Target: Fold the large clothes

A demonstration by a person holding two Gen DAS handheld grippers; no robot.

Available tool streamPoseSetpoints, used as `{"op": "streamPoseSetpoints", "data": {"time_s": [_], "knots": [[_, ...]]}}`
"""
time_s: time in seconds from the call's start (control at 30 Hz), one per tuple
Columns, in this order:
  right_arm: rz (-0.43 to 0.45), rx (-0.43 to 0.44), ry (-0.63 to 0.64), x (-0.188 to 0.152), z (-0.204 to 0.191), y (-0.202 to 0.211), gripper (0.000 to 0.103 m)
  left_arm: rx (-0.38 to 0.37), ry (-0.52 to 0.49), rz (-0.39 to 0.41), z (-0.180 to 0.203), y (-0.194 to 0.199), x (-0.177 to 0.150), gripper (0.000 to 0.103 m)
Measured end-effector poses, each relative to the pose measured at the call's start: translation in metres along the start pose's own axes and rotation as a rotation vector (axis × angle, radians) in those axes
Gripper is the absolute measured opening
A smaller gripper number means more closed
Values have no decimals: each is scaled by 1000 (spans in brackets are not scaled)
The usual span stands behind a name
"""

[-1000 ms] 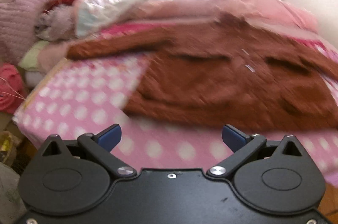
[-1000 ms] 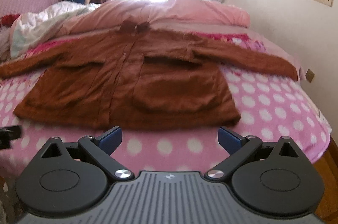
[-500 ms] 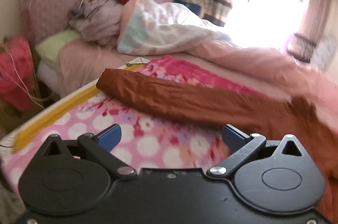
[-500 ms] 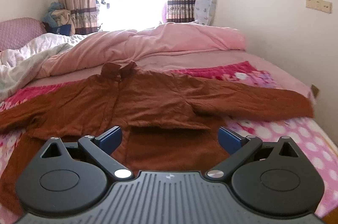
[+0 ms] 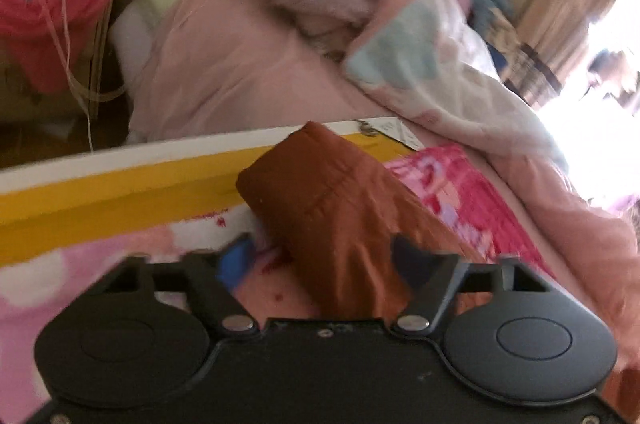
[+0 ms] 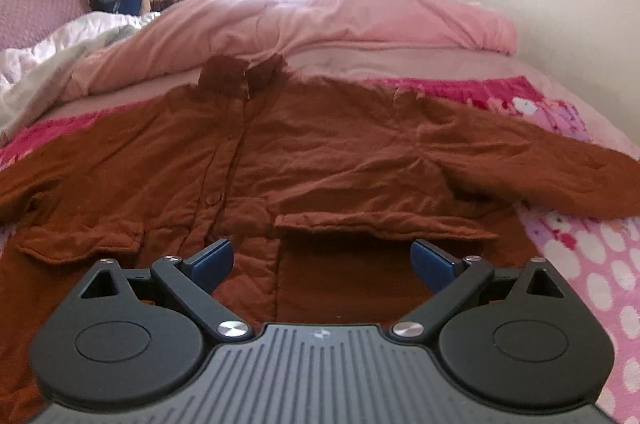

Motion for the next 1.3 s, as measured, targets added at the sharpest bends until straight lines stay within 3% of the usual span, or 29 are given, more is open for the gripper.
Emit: {"op": "streamPoseSetpoints", "data": {"time_s": [0.1, 0.13, 0.17, 0.27, 0.47, 0.63, 0.7, 0.83, 0.9, 0.93, 0.97, 1.03, 1.07, 1.13, 1.17, 1.3], "knots": [[-30, 1, -3, -4, -2, -10, 103, -7, 7, 31, 4, -10, 9, 61], [-36, -1, -2, -5, -2, -12, 103, 2, 1, 36, 7, -12, 8, 52], [-43, -1, -2, -6, -2, -14, 103, 2, 1, 40, 9, -10, 8, 33], [-53, 7, -8, -7, -3, -16, 103, -24, 2, 39, 22, -9, 10, 17], [-47, -3, 1, -7, 0, -10, 103, -230, -69, 45, 93, 41, 1, 13], [-24, 0, -33, -8, 12, 5, 103, -503, -195, -27, 191, 117, -53, 13], [-12, 5, -48, -9, 17, 12, 103, -622, -258, -89, 232, 149, -95, 13], [12, 20, -81, -15, 28, 25, 103, -775, -339, -250, 284, 183, -191, 14], [14, 28, -87, -19, 32, 29, 103, -812, -386, -330, 298, 188, -243, 25], [13, 28, -88, -21, 33, 30, 103, -825, -425, -382, 303, 186, -273, 59], [9, 27, -89, -23, 35, 30, 103, -827, -449, -427, 304, 183, -295, 86], [-1, 29, -94, -26, 38, 29, 103, -817, -513, -533, 300, 180, -340, 83], [-1, 32, -96, -27, 39, 29, 103, -815, -535, -545, 296, 180, -347, 83], [6, 51, -105, -26, 40, 28, 103, -834, -566, -498, 288, 190, -344, 84], [19, 85, -114, -23, 38, 27, 98, -838, -579, -447, 286, 195, -333, 84], [50, 304, -209, -3, 25, 4, 87, -746, -602, -284, 267, 184, -269, 84]]}}
Point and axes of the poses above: each gripper's, at about its wrist camera, not at the fingertips, and y roughly against the way its jaws point, z to its right, x to its top, the point moved 7 cm from there along -y, roughly the way its jaws point, and after that the axes turned 14 degrees about y, right-handed, at the moved point
